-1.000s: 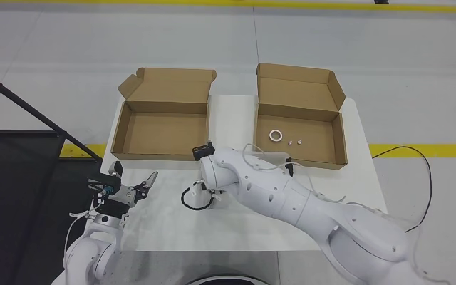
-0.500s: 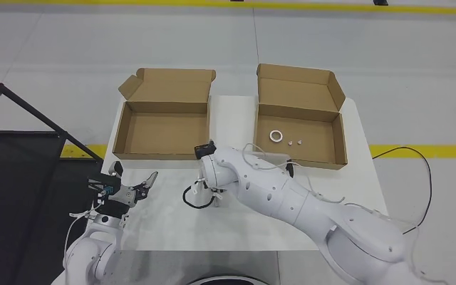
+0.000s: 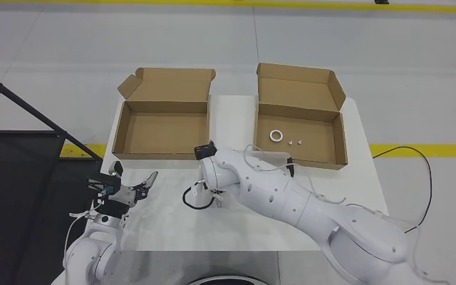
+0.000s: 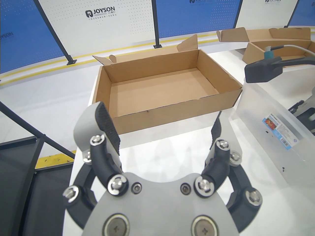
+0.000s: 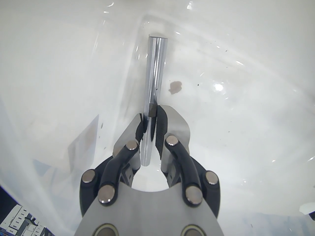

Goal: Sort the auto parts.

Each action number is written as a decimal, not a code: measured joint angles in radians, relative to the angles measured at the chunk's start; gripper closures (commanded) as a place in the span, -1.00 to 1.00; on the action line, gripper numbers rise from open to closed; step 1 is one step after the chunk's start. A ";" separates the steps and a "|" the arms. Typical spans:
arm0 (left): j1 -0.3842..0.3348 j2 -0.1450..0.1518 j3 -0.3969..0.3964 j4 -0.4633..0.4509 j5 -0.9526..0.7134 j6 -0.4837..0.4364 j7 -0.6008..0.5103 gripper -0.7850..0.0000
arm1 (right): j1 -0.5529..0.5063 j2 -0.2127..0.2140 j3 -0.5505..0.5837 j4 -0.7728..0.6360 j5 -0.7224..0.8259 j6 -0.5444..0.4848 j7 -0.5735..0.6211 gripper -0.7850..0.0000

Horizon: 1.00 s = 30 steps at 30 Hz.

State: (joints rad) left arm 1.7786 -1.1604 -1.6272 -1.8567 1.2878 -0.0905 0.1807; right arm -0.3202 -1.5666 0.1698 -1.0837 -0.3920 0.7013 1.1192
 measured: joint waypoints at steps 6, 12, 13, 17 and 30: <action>0.000 0.000 0.000 0.000 0.000 0.000 0.000 -1.00 | -0.008 0.026 0.000 -0.039 0.008 0.010 -0.011 1.00; 0.000 0.000 0.000 0.000 0.000 0.000 0.000 -1.00 | -0.009 0.064 0.000 -0.106 0.031 0.046 -0.046 1.00; 0.000 0.000 0.000 0.000 0.000 0.000 0.000 -1.00 | -0.007 0.075 0.000 -0.125 0.037 0.053 -0.053 1.00; 0.000 0.000 0.000 0.000 0.000 0.000 0.000 -1.00 | -0.003 0.117 0.000 -0.198 0.063 0.088 -0.089 1.00; 0.000 0.000 0.000 0.000 0.000 0.000 0.000 -1.00 | -0.009 0.255 0.000 -0.366 0.047 0.127 -0.128 1.00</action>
State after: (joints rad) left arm 1.7786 -1.1604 -1.6272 -1.8567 1.2878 -0.0905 0.1807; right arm -0.3289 -1.3117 0.1700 -1.4500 -0.3448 0.8284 0.9916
